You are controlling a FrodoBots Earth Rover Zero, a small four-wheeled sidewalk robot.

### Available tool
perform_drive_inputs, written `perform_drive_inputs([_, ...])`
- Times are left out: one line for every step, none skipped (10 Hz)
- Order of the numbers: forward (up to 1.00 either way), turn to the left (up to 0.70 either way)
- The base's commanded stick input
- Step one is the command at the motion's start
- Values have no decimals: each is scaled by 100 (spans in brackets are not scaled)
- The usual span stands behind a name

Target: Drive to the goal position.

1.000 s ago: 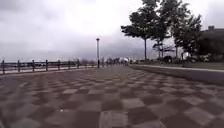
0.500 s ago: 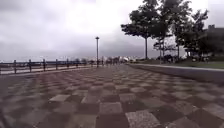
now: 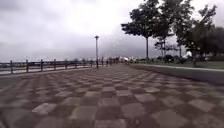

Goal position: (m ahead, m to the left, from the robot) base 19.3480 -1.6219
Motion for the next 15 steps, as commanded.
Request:
perform_drive_inputs([100,0])
perform_drive_inputs([100,0])
perform_drive_inputs([100,0])
perform_drive_inputs([100,0])
perform_drive_inputs([100,0])
perform_drive_inputs([100,0])
perform_drive_inputs([100,0])
perform_drive_inputs([100,0])
perform_drive_inputs([100,0])
perform_drive_inputs([100,0])
perform_drive_inputs([100,0])
perform_drive_inputs([100,0])
perform_drive_inputs([100,0])
perform_drive_inputs([100,0])
perform_drive_inputs([100,0])
